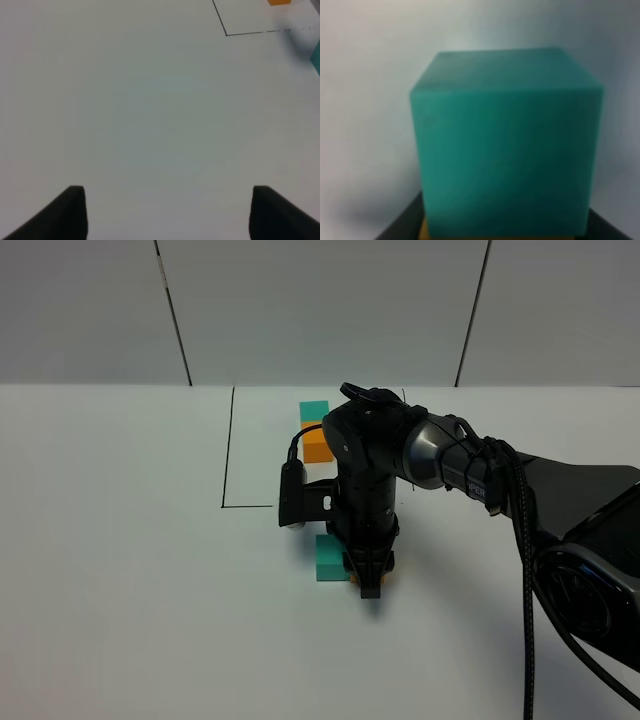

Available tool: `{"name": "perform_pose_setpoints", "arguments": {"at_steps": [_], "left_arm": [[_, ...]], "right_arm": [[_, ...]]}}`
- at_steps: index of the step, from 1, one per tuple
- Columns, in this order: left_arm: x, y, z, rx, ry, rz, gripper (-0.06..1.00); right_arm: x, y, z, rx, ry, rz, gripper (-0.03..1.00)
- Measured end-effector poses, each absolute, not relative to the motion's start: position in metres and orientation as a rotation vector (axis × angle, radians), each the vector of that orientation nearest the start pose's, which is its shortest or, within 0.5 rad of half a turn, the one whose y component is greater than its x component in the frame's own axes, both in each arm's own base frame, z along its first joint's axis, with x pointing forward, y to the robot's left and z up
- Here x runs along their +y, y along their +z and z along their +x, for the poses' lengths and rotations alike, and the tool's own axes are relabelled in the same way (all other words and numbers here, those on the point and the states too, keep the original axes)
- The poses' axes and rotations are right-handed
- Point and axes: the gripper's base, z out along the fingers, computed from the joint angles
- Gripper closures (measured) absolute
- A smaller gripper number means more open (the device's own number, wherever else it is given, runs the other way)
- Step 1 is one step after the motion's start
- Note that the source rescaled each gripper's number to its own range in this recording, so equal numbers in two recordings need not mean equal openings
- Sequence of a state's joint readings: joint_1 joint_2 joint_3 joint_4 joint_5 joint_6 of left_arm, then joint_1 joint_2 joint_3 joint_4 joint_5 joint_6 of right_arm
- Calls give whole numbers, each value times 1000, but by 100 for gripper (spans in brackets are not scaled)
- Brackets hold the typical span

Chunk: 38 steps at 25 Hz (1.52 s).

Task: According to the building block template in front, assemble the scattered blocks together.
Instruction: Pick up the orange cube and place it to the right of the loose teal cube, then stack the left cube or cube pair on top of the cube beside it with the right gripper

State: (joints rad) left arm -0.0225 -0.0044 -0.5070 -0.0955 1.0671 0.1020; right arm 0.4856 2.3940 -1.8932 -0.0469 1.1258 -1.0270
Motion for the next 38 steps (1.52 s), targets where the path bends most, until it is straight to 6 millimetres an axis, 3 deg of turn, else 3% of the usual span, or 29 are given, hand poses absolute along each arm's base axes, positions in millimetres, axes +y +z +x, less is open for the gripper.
{"name": "perform_pose_setpoints", "arguments": {"at_steps": [10, 12, 14, 18, 20, 38], "left_arm": [[-7, 279, -7, 2032, -64, 132, 50], [-7, 279, -7, 2032, -64, 132, 50], [-7, 279, -7, 2032, -64, 132, 50], [-7, 279, -7, 2033, -64, 132, 50], [-7, 279, -7, 2033, -64, 132, 50], [-7, 279, -7, 2033, -64, 132, 50]], "right_arm": [[219, 115, 421, 2254, -60, -2152, 97], [220, 115, 422, 2256, -50, -2139, 90], [221, 115, 421, 2261, -30, -2123, 70], [224, 115, 423, 2283, -11, -2057, 17], [224, 115, 424, 2290, -13, -2027, -1], [228, 141, 423, 2327, 28, -1858, -3]]}}
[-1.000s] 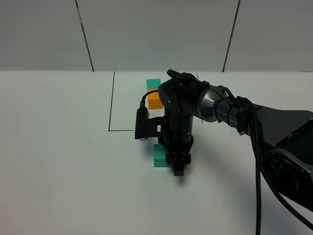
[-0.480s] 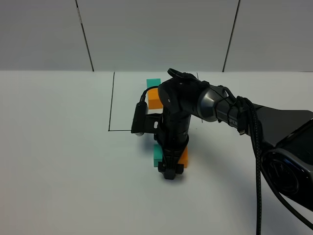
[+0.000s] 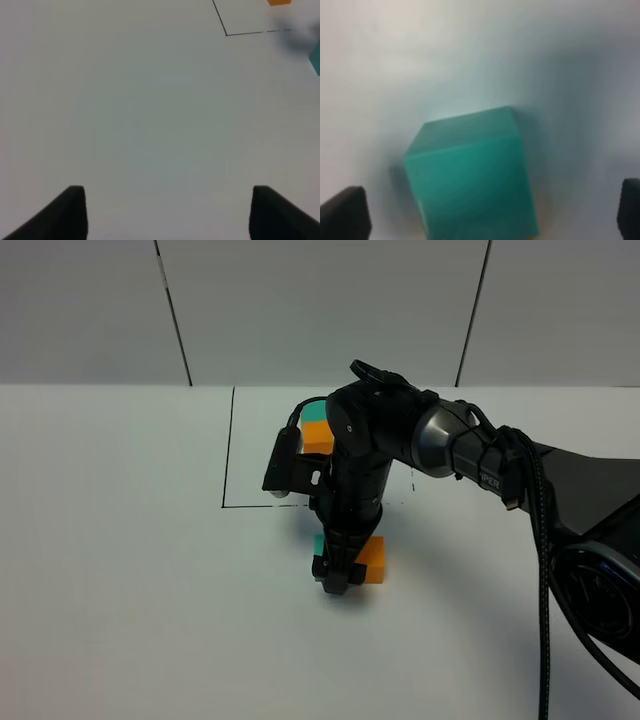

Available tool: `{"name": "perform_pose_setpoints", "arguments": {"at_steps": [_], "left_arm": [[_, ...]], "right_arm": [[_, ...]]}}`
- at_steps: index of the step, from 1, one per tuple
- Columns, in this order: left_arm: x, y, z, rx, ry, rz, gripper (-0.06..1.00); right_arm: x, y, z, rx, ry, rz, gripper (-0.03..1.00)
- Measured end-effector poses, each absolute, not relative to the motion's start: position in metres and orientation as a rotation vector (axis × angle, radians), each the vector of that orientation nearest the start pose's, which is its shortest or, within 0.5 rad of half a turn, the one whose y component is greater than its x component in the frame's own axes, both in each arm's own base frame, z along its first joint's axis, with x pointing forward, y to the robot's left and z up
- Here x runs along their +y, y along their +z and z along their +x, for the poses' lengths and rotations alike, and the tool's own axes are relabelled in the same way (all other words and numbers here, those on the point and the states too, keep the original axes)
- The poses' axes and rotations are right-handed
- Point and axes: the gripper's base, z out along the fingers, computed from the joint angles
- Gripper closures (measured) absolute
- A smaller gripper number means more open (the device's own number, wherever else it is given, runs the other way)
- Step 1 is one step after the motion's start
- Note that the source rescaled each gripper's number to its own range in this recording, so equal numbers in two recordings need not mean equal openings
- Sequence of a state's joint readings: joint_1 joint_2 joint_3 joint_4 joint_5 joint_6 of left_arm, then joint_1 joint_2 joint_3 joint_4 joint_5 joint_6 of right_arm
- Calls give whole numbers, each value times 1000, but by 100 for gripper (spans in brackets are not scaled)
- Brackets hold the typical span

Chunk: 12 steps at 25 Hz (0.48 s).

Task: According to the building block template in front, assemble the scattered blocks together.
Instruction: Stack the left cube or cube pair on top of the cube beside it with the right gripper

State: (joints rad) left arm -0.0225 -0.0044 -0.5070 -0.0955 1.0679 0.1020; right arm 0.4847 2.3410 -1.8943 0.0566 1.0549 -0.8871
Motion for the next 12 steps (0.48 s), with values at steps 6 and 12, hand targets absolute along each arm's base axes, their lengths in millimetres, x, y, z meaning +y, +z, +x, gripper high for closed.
{"name": "perform_pose_setpoints", "arguments": {"at_steps": [6, 12], "left_arm": [[-7, 279, -7, 2033, -64, 132, 50], [-7, 279, -7, 2033, -64, 132, 50]], "right_arm": [[229, 188, 412, 2415, 129, -1666, -3], [208, 253, 399, 2659, 320, -1124, -3]]}}
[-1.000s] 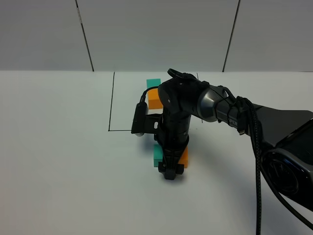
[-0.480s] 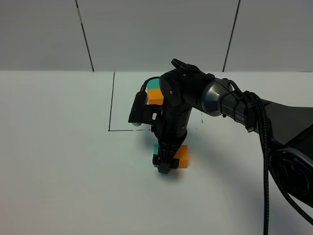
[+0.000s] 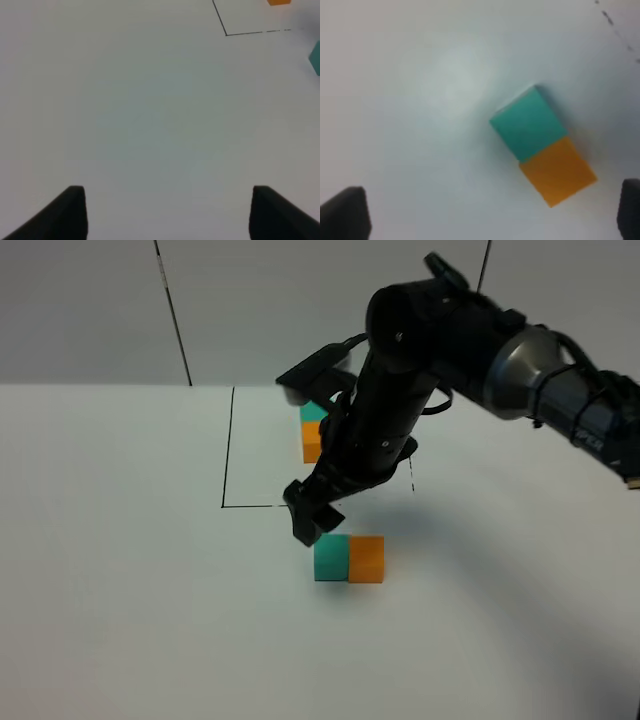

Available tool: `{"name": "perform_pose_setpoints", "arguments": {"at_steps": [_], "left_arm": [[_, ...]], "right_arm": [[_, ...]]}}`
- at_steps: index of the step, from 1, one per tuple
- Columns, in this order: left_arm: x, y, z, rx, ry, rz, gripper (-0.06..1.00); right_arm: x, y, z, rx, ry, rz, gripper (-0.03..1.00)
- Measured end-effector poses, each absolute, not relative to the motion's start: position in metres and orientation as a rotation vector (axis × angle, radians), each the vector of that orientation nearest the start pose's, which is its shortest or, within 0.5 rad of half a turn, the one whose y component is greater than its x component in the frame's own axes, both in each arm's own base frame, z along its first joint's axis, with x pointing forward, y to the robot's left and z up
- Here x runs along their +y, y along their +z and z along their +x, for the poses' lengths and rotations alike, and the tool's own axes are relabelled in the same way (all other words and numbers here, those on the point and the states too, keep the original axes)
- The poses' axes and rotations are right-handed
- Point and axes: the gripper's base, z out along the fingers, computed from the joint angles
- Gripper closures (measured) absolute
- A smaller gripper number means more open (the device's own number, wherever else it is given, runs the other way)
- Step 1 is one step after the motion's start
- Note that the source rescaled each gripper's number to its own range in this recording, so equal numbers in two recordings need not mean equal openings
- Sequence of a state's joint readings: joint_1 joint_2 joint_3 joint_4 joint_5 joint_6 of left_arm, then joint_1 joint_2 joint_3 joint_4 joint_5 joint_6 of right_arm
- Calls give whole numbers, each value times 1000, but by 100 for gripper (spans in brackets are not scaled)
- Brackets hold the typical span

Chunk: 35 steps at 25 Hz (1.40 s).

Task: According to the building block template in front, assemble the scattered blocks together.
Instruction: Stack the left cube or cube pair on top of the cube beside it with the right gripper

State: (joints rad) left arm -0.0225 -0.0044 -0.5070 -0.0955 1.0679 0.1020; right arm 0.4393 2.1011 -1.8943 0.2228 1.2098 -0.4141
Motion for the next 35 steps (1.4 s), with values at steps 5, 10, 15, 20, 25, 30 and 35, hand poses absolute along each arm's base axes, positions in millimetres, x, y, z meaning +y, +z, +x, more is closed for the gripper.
{"name": "perform_pose_setpoints", "arguments": {"at_steps": [5, 10, 15, 20, 25, 30, 35], "left_arm": [[-7, 279, -7, 2033, -64, 132, 50], [-7, 279, -7, 2032, -64, 132, 50], [-7, 279, -7, 2033, -64, 132, 50], [-7, 279, -7, 2032, -64, 132, 50], [-7, 279, -7, 2032, -64, 132, 50], [-7, 279, -7, 2032, -64, 132, 50], [-7, 279, -7, 2032, -65, 132, 50]], "right_arm": [[175, 271, 408, 2789, 355, -666, -3], [146, 269, 415, 2866, 349, -337, -3], [123, 270, 409, 2854, 320, -160, -3], [113, 281, 390, 2759, 315, -77, -3], [102, 284, 363, 2572, 338, 12, -3], [96, 275, 333, 2407, 334, -6, -3], [104, 272, 319, 2372, 237, -304, -3]]}}
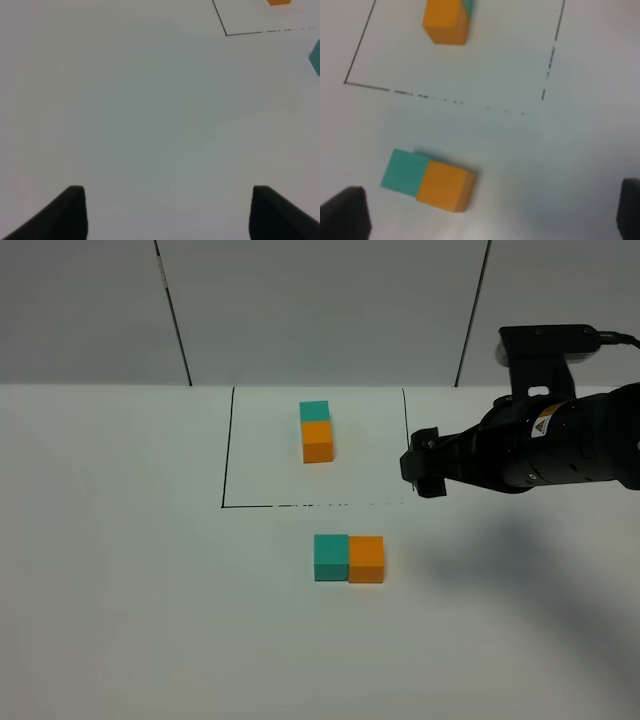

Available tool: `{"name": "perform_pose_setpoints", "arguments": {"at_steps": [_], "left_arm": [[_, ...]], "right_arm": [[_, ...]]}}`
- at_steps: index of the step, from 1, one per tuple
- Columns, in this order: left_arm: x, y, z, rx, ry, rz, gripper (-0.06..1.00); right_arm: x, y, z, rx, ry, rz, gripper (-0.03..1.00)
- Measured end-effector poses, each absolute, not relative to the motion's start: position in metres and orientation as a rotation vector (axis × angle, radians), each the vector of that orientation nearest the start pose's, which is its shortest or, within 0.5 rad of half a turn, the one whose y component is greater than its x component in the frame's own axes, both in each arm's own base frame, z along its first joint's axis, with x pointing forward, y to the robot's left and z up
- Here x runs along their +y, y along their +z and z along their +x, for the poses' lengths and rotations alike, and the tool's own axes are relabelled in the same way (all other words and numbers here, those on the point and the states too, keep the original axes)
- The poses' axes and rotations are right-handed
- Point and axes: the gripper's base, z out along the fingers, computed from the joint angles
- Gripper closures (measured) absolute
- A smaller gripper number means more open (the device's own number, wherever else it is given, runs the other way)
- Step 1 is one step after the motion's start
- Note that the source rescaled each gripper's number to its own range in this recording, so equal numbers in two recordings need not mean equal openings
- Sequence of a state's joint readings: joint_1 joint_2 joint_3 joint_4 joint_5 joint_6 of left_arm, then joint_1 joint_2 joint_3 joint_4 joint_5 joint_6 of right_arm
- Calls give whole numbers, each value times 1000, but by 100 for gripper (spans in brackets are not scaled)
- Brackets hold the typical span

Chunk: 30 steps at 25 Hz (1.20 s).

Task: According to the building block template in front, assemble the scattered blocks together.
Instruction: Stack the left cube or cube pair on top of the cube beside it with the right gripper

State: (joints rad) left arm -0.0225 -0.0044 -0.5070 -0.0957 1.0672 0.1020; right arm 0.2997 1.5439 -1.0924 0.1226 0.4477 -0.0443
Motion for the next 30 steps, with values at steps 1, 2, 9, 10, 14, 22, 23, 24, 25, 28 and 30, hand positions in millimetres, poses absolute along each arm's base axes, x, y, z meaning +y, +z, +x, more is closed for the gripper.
{"name": "perform_pose_setpoints", "arguments": {"at_steps": [1, 2, 9, 10, 14, 22, 23, 24, 25, 28, 30], "left_arm": [[-7, 279, -7, 2032, -65, 132, 50], [-7, 279, -7, 2032, -65, 132, 50], [-7, 279, -7, 2032, -65, 132, 50], [-7, 279, -7, 2032, -65, 132, 50], [-7, 279, -7, 2032, -65, 132, 50], [-7, 279, -7, 2033, -65, 132, 50], [-7, 279, -7, 2033, -65, 132, 50], [-7, 279, -7, 2033, -65, 132, 50], [-7, 279, -7, 2033, -65, 132, 50], [-7, 279, -7, 2033, -65, 132, 50], [-7, 279, -7, 2033, -65, 132, 50]], "right_arm": [[107, 272, 318, 2371, 212, -392, -3], [110, 271, 319, 2369, 194, -454, -3], [138, 242, 351, 2413, 43, -981, -3], [142, 237, 357, 2409, 24, -1066, -3], [159, 211, 373, 2392, -40, -1423, -2], [198, 186, 389, 2267, -74, -1776, 5], [201, 181, 391, 2273, -64, -1783, 7], [204, 179, 393, 2268, -64, -1793, 7], [207, 175, 395, 2265, -69, -1806, 8], [211, 162, 401, 2260, -67, -1845, 8], [214, 153, 405, 2257, -58, -1866, 9]]}}
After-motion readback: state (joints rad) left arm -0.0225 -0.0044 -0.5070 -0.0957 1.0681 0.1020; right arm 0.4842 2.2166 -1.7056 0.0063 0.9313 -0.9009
